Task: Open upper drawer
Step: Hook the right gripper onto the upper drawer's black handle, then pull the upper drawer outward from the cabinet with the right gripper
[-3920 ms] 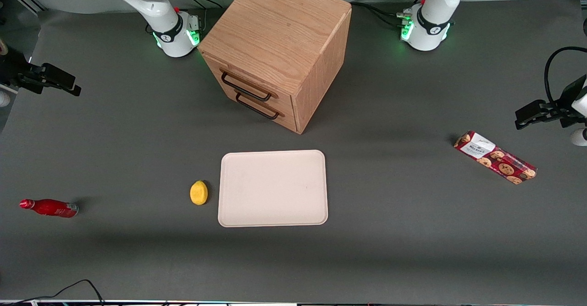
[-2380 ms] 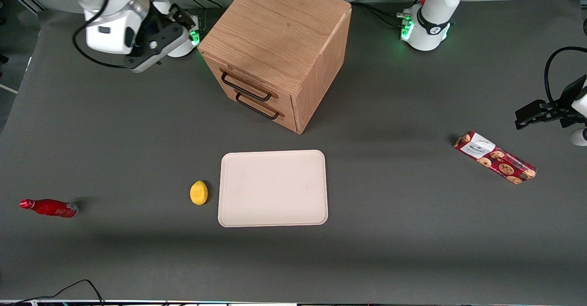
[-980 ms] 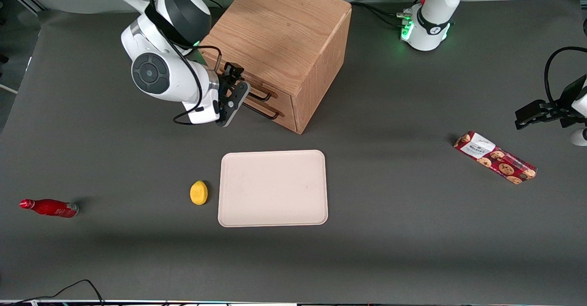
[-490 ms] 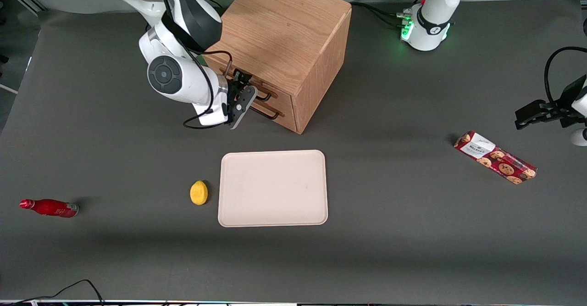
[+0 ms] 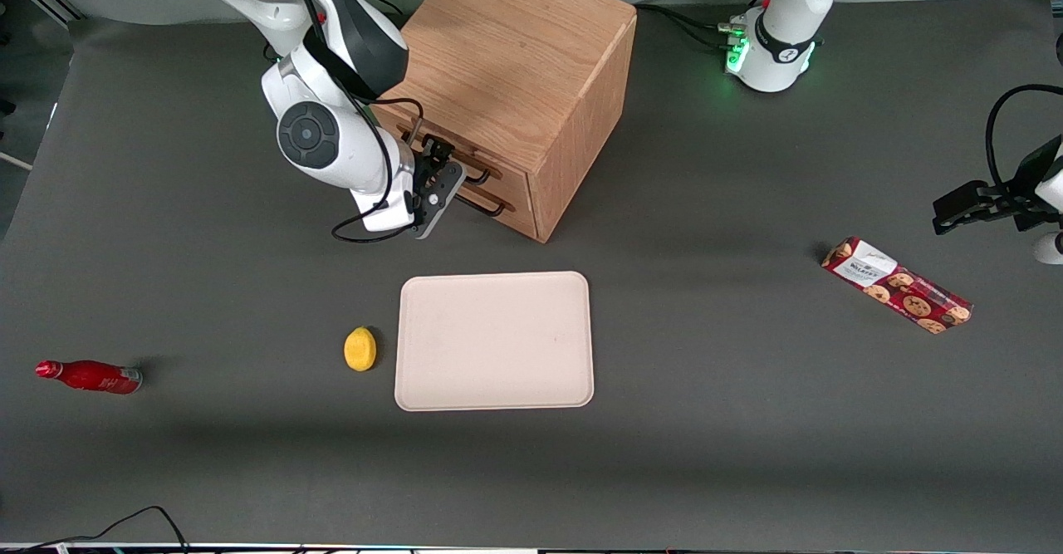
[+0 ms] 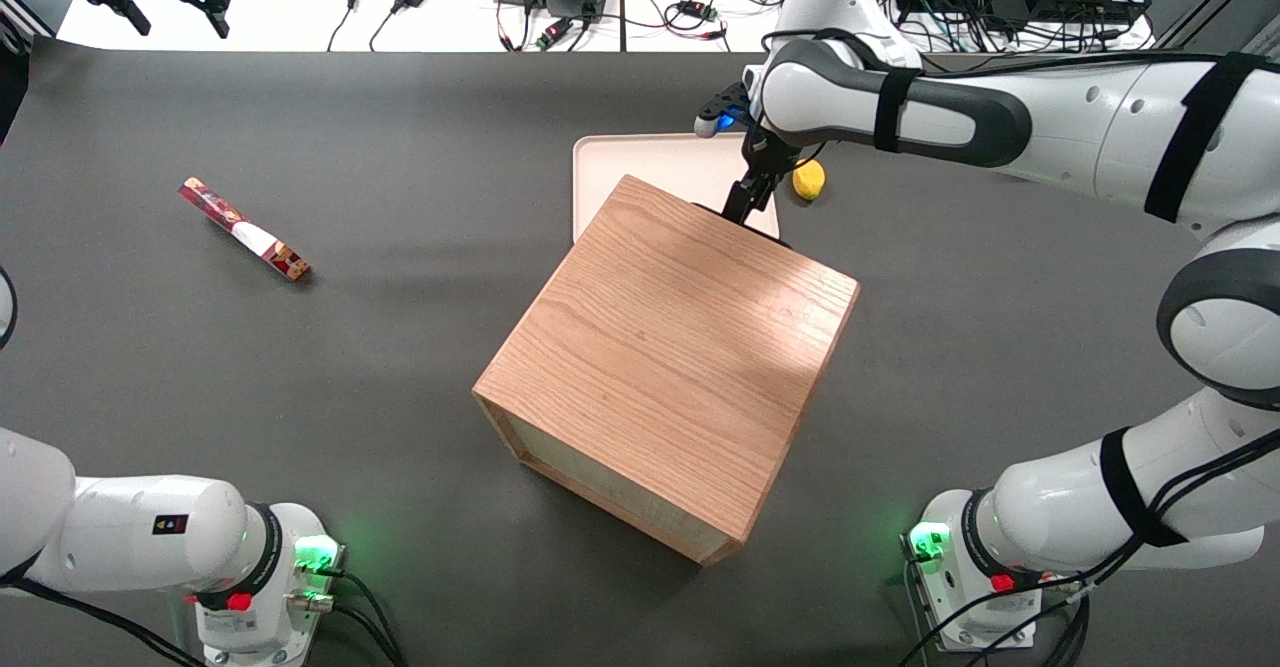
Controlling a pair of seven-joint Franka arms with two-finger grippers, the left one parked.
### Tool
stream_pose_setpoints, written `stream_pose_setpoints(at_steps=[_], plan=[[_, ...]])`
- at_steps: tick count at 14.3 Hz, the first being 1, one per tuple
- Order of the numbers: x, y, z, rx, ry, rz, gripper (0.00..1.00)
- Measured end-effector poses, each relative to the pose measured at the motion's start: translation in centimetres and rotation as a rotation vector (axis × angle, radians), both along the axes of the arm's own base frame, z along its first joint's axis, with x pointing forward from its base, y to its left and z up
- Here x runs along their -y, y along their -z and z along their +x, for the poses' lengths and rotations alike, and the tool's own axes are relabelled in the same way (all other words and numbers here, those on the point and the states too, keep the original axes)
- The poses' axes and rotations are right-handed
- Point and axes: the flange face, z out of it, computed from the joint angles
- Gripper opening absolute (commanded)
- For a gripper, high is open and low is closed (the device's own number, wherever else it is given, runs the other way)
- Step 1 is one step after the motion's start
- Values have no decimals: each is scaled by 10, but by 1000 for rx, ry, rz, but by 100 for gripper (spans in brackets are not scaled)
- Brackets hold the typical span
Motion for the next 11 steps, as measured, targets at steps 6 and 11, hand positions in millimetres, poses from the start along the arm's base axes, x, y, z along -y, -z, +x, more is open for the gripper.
stream_pose_setpoints(at_steps=[6,11], plan=[[16,5,14,52,-16,-50,100],[46,7,54,81,15,-55,100]])
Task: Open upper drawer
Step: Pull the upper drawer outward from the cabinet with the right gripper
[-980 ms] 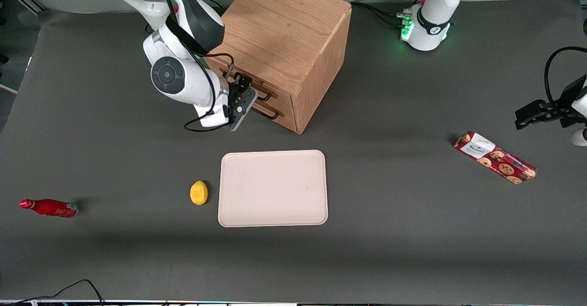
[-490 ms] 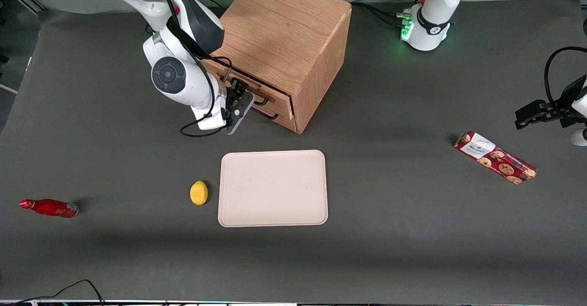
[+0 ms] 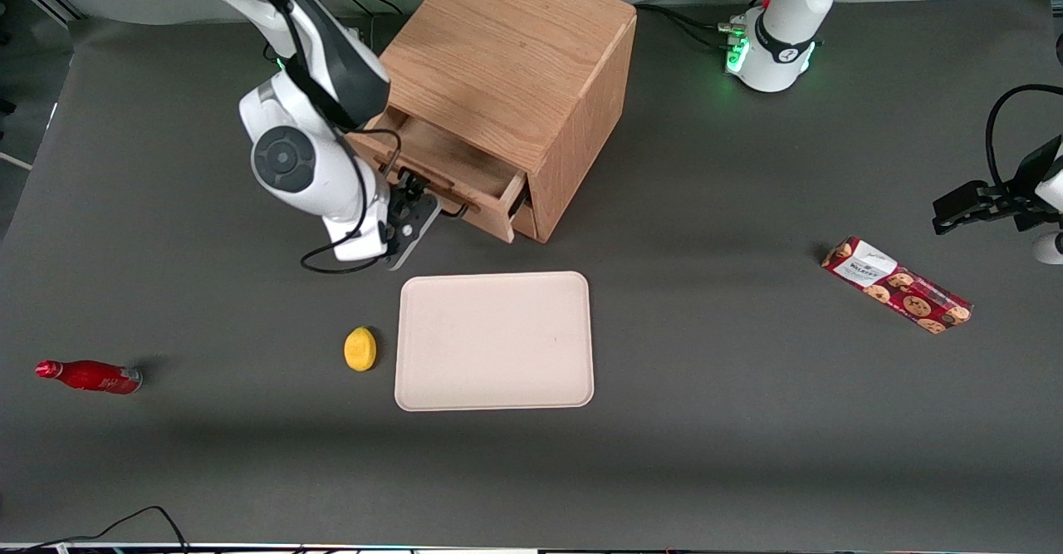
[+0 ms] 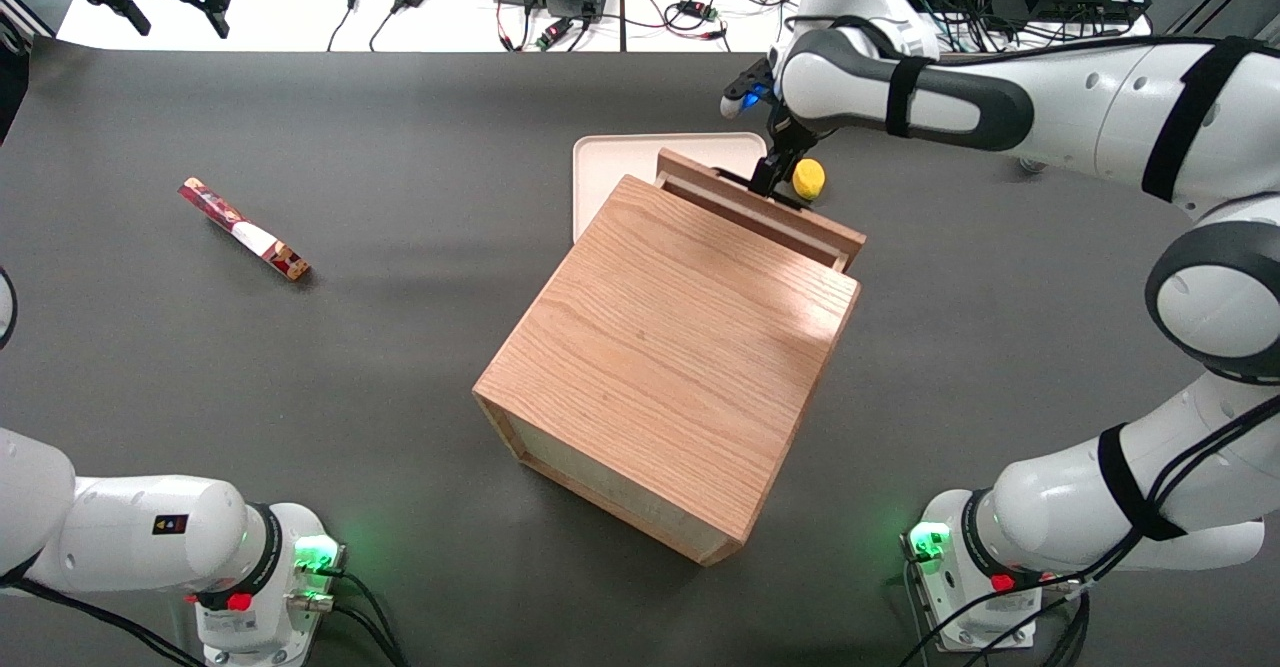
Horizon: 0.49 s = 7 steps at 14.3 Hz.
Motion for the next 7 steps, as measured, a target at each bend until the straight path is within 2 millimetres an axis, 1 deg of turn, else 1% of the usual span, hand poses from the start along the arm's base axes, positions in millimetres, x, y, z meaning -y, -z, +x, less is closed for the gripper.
stream_pose_setpoints(at_steps=[5,7], plan=[[47,4,49,29,-6,31,100],[71,4,68,47,-16,41,100]])
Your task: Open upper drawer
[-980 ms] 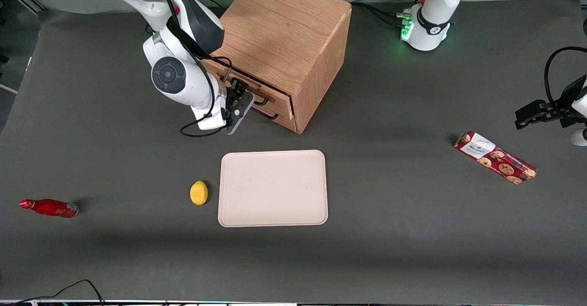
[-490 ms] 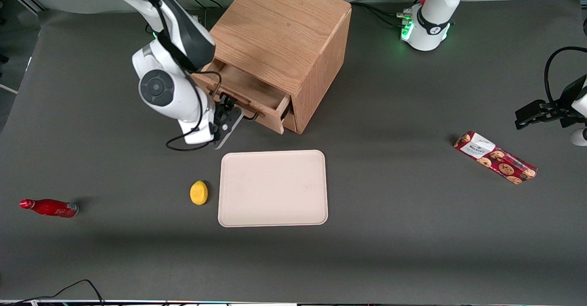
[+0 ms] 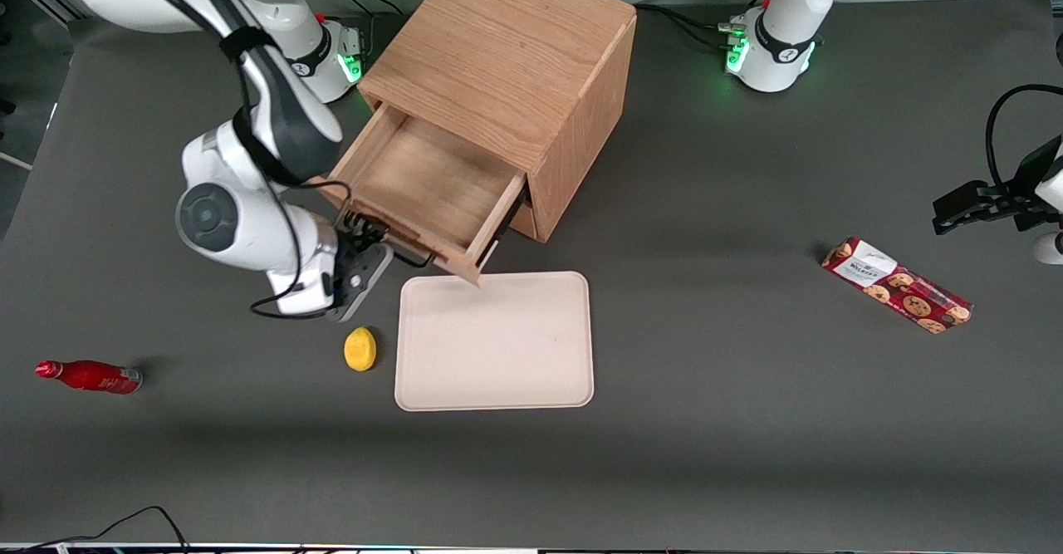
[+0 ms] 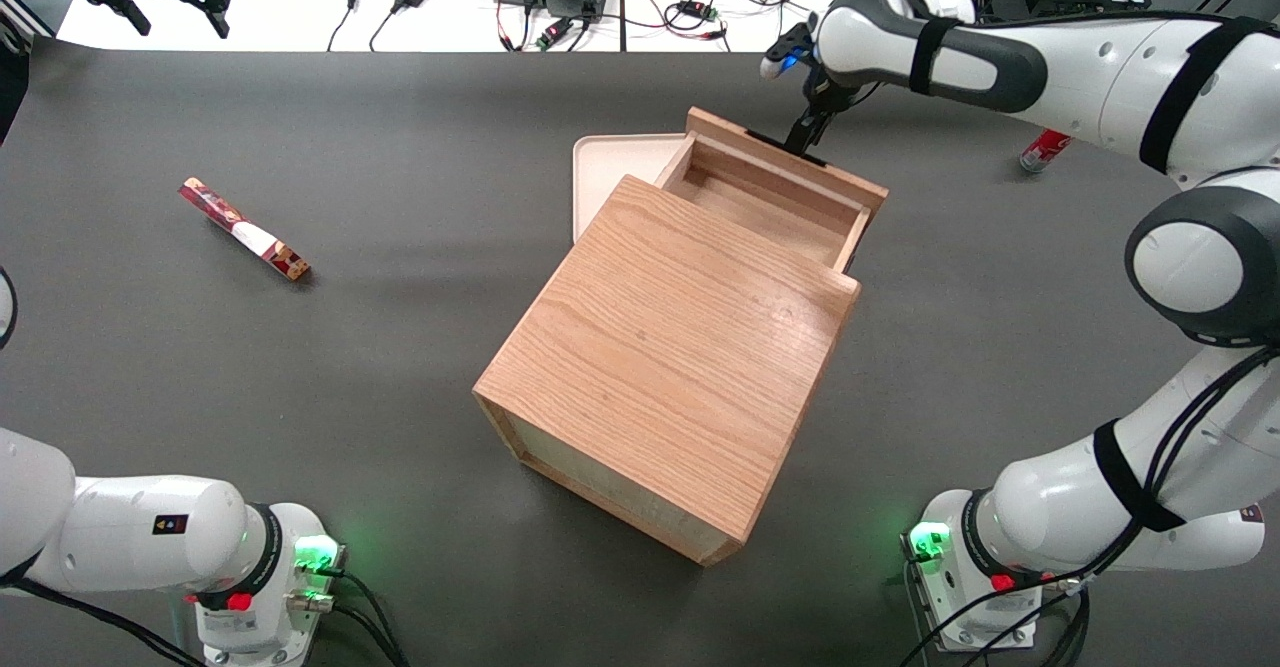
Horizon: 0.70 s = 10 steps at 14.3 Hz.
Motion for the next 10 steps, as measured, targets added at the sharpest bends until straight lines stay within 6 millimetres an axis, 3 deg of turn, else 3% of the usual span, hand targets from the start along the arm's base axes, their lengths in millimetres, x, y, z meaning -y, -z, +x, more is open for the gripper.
stream_pose_setpoints(at_steps=[3,6,8,10], plan=[[36,-2,30,17,-7,11,100],[56,-12,54,12,-3,19,100],[59,-28,59,-11,-4,17,100],[61,-60,54,-56,17,-1,100]])
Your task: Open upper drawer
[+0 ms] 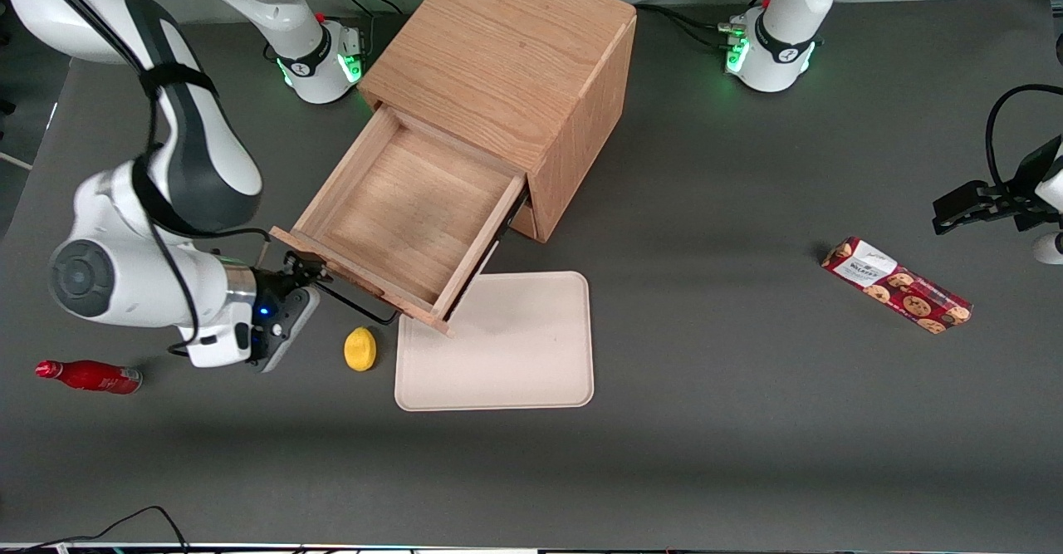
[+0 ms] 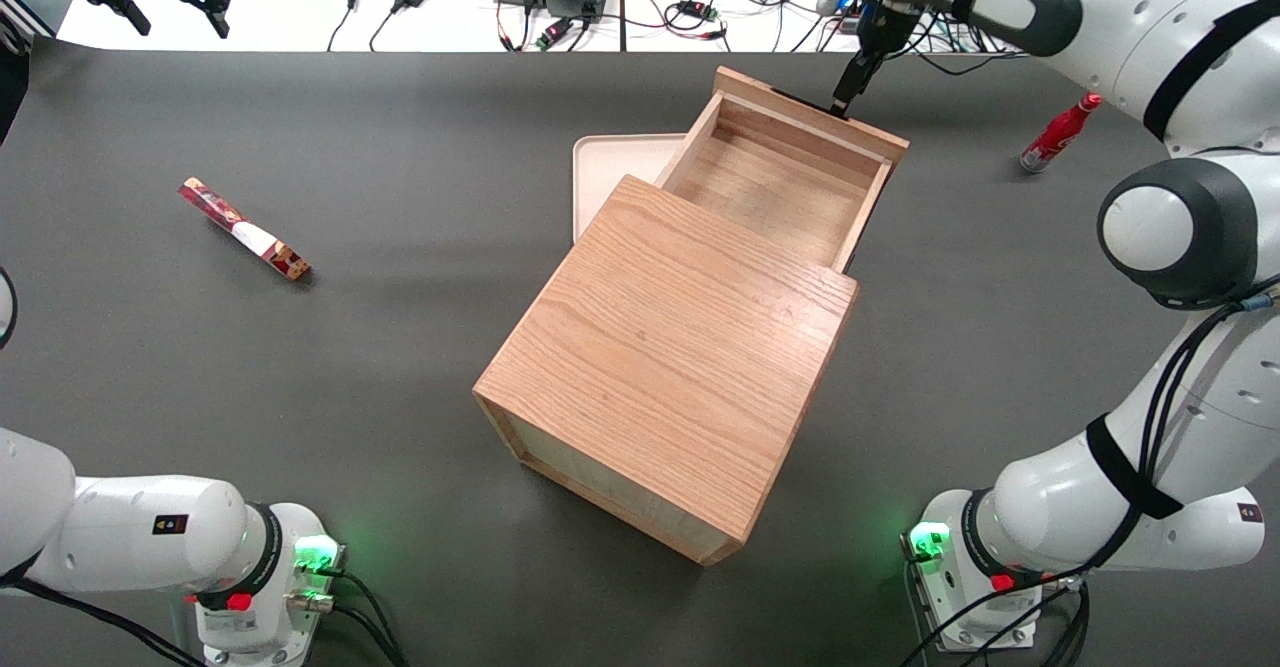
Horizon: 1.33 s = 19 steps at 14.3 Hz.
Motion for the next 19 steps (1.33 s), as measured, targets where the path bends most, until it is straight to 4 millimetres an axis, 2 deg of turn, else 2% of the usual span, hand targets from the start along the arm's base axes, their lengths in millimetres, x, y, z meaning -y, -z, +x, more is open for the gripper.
stream_pose_setpoints(at_steps=[2,3,4,6,8,9,11,13,15,17,19], plan=[[4,-44,-12,-29,41,-32,100],[15,-95,-31,-17,116,-72,100],[25,-121,-42,-5,180,-98,100],[57,-168,-75,0,415,-167,100],[85,-199,-118,12,582,-211,100],[95,-205,-142,12,629,-228,100],[117,-203,-186,-2,697,-251,100],[142,-194,-212,-20,746,-255,100],[155,-188,-210,-15,769,-264,100],[156,-182,-202,-23,786,-270,100],[152,-180,-197,-35,890,-292,100]])
